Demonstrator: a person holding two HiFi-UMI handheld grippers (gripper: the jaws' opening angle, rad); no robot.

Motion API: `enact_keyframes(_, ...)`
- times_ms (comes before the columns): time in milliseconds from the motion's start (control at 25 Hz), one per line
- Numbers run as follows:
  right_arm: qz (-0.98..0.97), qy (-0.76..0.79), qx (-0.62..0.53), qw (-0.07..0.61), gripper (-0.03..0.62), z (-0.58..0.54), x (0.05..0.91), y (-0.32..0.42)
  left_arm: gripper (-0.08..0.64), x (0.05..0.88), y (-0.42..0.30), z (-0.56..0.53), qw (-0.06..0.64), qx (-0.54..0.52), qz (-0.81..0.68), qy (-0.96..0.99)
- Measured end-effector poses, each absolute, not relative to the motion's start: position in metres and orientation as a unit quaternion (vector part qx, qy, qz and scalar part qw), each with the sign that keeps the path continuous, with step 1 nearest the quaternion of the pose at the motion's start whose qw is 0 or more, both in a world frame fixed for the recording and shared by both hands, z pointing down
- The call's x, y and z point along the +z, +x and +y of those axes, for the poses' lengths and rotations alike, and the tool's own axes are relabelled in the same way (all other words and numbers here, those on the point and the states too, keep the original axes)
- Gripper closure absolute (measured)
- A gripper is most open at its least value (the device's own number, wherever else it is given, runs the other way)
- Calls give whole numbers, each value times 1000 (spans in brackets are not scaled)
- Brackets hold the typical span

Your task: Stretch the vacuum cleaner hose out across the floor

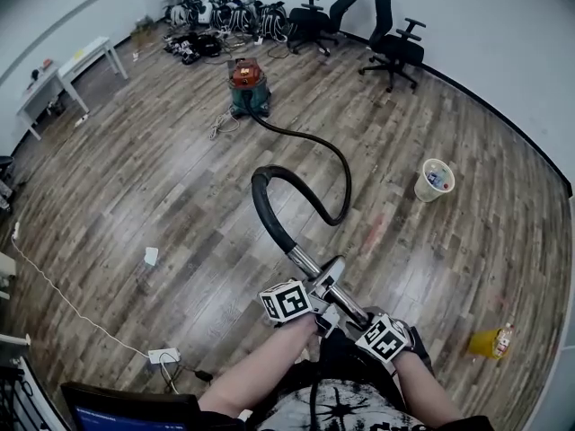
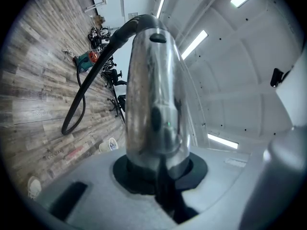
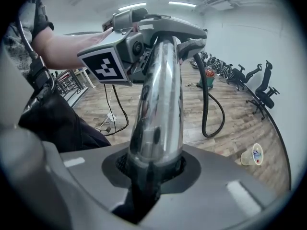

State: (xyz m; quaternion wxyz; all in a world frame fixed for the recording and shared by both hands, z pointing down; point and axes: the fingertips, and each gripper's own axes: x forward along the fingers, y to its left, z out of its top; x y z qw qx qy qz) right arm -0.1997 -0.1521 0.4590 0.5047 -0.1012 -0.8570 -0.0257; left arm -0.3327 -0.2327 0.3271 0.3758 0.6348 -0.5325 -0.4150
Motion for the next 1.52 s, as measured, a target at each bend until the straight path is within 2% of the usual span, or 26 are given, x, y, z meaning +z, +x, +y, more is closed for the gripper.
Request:
enact_keyframes(440,-850,-140,-40,506,502,-143,459,-161,508,328,-299,-215,368,-434,-551,610)
enact_keyframes(1040,-823,-241,-71,510,497,-139,469,-11,508,343,-166,-188,343,-465,-616,536)
enact_keyframes(1520,-831,-265,-64,485,497,-117,466,39,508,336,-112,-166,333,-445,-641,529)
